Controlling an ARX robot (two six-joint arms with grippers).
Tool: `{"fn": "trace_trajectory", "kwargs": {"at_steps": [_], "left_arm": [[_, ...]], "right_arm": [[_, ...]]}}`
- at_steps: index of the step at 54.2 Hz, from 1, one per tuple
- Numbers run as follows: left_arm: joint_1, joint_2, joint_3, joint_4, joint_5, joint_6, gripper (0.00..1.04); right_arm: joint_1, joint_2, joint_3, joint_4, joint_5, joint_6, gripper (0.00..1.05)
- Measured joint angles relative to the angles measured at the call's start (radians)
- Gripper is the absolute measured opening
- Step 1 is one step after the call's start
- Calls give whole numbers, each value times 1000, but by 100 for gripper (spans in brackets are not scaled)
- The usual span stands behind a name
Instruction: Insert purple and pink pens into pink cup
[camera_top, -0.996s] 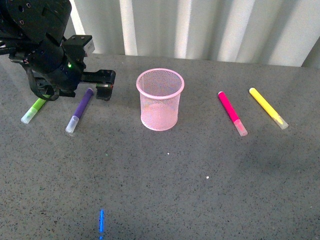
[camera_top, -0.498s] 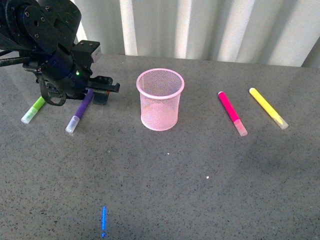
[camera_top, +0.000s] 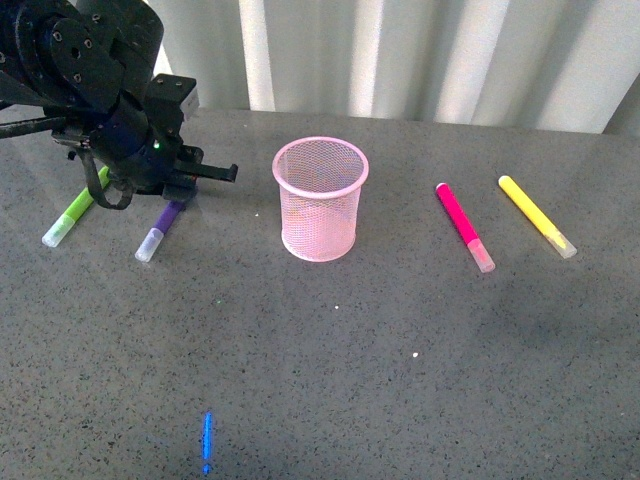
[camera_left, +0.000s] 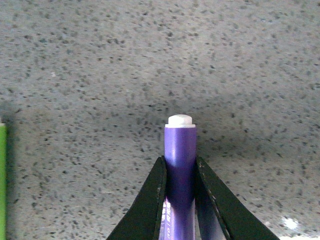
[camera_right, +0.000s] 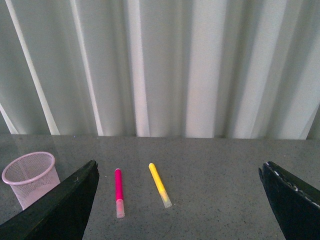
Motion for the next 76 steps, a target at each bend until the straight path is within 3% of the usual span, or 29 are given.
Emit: {"fn": "trace_trajectory", "kwargs": {"at_steps": [17, 29, 46, 64, 76], "left_arm": [[32, -82, -73, 192, -84, 19, 13], [33, -255, -171, 473, -70, -121, 13], [-105, -418, -357, 817, -53, -372, 13], [-243, -399, -455, 1011, -103, -486, 13], [-291, -275, -453, 1098, -149, -514, 13]], "right_arm": [[0, 0, 0, 0, 0, 0, 98], [0, 0, 0, 0, 0, 0, 98], [0, 0, 0, 0, 0, 0, 98], [0, 0, 0, 0, 0, 0, 98], [0, 0, 0, 0, 0, 0, 98]]}}
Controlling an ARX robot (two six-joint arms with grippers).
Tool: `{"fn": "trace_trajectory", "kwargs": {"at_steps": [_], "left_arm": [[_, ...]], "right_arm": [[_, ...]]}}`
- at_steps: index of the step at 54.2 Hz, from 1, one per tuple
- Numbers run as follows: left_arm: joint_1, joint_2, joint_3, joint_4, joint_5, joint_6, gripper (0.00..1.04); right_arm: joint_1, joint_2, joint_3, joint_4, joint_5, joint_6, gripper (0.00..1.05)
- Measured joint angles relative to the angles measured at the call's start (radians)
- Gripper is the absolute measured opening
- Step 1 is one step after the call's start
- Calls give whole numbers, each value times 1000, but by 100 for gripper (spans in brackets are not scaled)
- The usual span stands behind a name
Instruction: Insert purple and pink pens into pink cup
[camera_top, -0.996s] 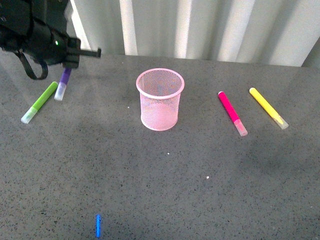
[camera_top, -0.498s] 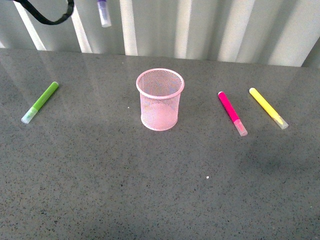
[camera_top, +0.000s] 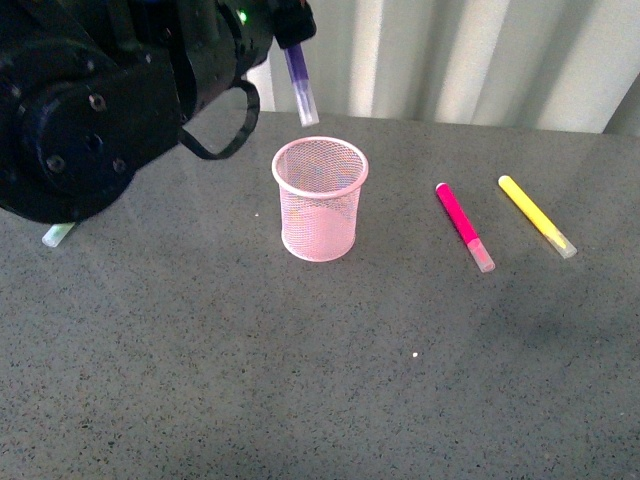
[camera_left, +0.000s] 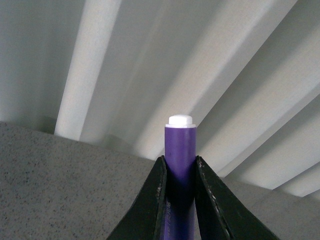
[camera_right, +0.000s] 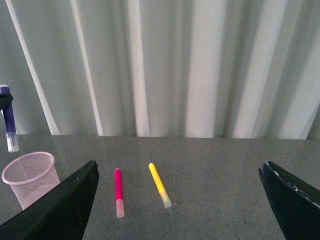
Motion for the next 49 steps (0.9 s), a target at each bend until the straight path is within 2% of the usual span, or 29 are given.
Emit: {"fn": "trace_trajectory", "kwargs": {"at_steps": [17, 49], "left_arm": [[3, 101, 44, 36, -29, -16, 13], [7, 132, 54, 36, -49, -85, 13]], "right_arm": [[0, 0, 0, 0, 0, 0, 98], [0, 0, 0, 0, 0, 0, 98]]}}
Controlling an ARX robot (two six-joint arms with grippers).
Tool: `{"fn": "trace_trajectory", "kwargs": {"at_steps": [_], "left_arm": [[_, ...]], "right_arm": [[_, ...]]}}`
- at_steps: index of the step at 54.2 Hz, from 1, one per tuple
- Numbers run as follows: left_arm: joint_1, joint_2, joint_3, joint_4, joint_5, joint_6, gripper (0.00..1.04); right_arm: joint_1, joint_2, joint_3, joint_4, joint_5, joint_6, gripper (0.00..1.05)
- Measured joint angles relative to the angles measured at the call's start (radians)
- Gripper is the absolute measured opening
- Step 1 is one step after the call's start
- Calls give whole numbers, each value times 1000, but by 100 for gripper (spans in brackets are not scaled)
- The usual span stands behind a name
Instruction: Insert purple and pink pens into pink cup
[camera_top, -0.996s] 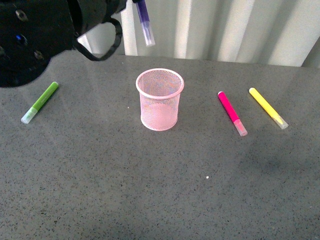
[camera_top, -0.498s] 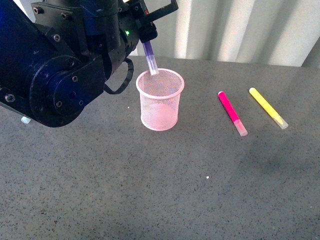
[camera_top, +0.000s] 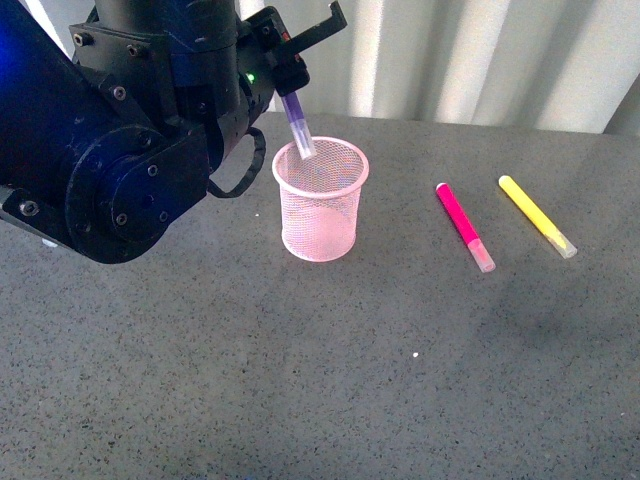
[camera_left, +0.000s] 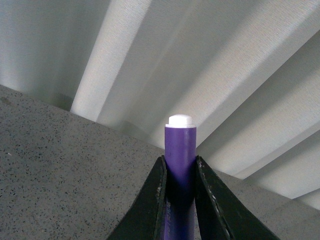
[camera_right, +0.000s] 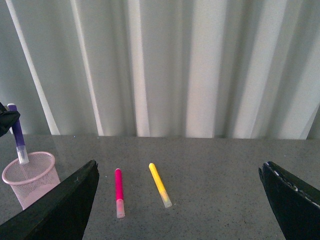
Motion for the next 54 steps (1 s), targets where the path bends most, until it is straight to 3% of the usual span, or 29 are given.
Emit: {"fn": "trace_trajectory", "kwargs": {"at_steps": [6, 20, 32, 47, 54], "left_arm": [[-3, 0, -1, 1, 14, -4, 14], [-18, 0, -14, 10, 30, -3, 56], [-8, -38, -46, 3, 53, 0, 100], [52, -263, -137, -160, 217, 12, 98], [137, -433, -231, -253, 337, 31, 98]], "right_arm": [[0, 0, 0, 0, 0, 0, 98], [0, 0, 0, 0, 0, 0, 98], [0, 0, 0, 0, 0, 0, 98], [0, 0, 0, 0, 0, 0, 98], [0, 0, 0, 0, 0, 0, 98]]}}
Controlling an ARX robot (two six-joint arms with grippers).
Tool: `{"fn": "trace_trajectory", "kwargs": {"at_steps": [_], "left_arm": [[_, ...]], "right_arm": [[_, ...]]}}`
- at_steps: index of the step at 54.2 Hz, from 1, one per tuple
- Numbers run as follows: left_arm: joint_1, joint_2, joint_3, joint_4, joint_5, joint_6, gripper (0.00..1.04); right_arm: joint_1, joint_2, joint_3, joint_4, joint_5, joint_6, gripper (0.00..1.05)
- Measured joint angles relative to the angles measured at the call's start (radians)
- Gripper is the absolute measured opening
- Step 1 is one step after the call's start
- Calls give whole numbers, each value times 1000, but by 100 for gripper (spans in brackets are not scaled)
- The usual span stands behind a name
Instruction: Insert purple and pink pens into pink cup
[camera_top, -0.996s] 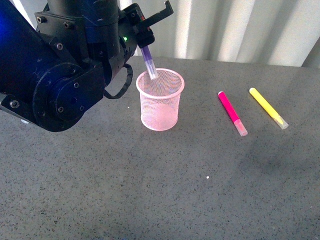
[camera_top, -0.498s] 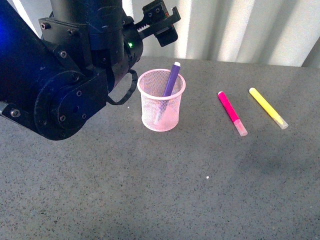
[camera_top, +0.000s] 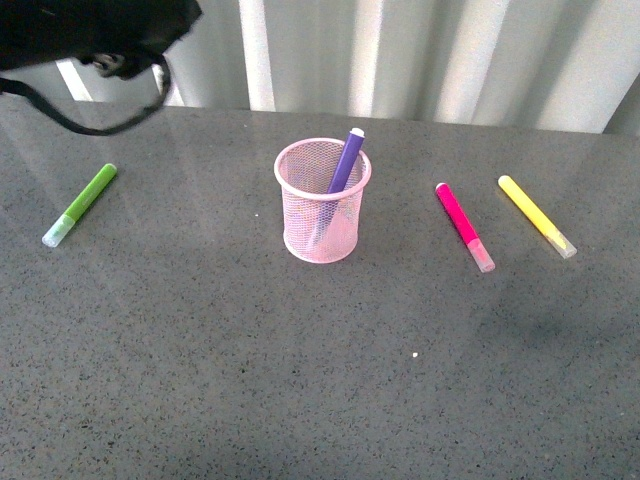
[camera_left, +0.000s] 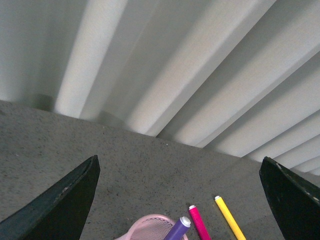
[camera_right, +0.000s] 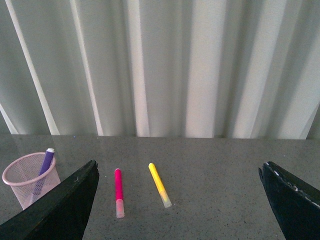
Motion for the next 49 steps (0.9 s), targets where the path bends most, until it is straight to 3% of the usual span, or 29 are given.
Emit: {"fn": "trace_trajectory", "kwargs": {"at_steps": [7, 19, 23, 25, 34, 49], "left_arm": [[131, -175, -96, -73, 111, 21, 98], [466, -455, -245, -227, 313, 70, 98], [546, -492, -265, -244, 352, 81, 98], [577, -509, -298, -182, 319, 136, 91], [570, -614, -457, -55, 221, 382, 65], [458, -787, -629, -59, 134, 471, 18]], "right_arm": [[0, 0, 0, 0, 0, 0, 98], [0, 0, 0, 0, 0, 0, 98], [0, 0, 0, 0, 0, 0, 98], [0, 0, 0, 0, 0, 0, 98], [0, 0, 0, 0, 0, 0, 98], [0, 0, 0, 0, 0, 0, 98]]}}
